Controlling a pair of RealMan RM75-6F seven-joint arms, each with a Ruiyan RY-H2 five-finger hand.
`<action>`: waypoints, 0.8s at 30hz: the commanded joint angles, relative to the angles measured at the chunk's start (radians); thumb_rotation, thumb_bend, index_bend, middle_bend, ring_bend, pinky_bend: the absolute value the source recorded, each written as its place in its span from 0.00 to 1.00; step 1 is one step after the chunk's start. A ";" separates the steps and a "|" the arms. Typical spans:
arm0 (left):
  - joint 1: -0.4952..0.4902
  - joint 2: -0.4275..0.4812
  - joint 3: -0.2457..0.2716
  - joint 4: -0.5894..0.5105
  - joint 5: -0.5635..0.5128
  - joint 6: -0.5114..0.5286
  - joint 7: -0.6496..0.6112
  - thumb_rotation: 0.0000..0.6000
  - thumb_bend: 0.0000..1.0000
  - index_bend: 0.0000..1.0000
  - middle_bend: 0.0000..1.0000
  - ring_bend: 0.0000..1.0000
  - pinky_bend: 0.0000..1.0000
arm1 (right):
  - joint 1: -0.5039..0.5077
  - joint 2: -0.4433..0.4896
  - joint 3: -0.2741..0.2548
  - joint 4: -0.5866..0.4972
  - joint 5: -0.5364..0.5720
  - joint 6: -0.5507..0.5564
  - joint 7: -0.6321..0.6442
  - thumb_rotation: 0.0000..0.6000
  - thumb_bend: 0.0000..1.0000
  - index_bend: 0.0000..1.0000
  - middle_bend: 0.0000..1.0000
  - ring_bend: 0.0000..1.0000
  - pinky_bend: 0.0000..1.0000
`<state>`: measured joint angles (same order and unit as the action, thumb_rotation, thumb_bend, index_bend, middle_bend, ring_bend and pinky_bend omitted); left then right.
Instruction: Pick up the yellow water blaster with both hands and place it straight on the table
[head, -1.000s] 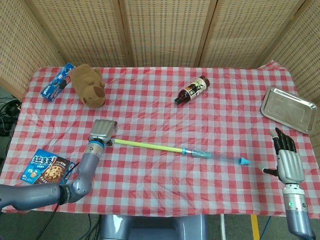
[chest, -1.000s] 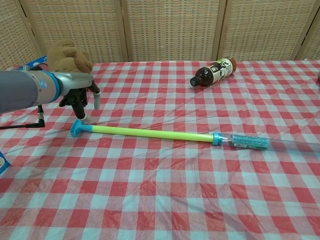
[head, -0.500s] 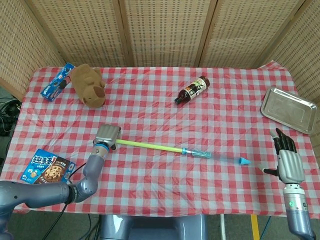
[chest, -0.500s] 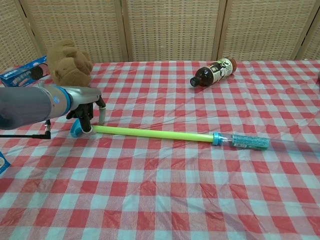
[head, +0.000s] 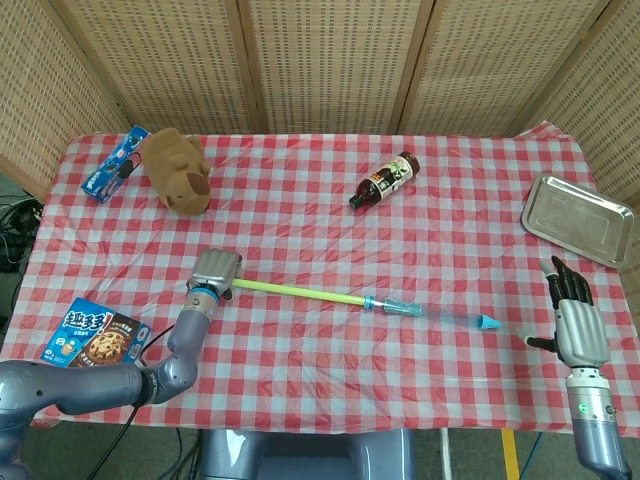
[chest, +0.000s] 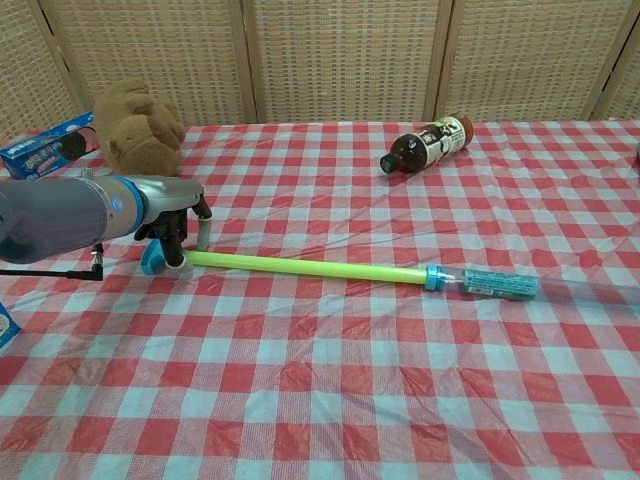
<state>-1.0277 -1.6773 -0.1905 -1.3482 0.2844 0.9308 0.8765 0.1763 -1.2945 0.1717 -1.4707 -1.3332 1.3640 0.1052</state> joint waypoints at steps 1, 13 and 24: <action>-0.004 -0.008 0.005 0.014 0.000 -0.003 -0.003 1.00 0.31 0.46 0.87 0.82 0.72 | 0.000 0.000 0.000 0.000 0.000 -0.001 0.002 1.00 0.03 0.00 0.00 0.00 0.00; -0.015 -0.032 0.014 0.048 0.005 -0.012 -0.008 1.00 0.37 0.49 0.87 0.82 0.72 | 0.001 0.000 -0.001 0.002 0.000 -0.003 0.010 1.00 0.03 0.00 0.00 0.00 0.00; -0.011 -0.035 0.025 0.064 -0.002 -0.018 -0.014 1.00 0.37 0.50 0.87 0.82 0.72 | 0.000 0.001 -0.003 -0.003 -0.006 0.001 0.013 1.00 0.03 0.00 0.00 0.00 0.00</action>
<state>-1.0389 -1.7123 -0.1658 -1.2846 0.2832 0.9131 0.8625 0.1761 -1.2931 0.1690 -1.4735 -1.3387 1.3651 0.1181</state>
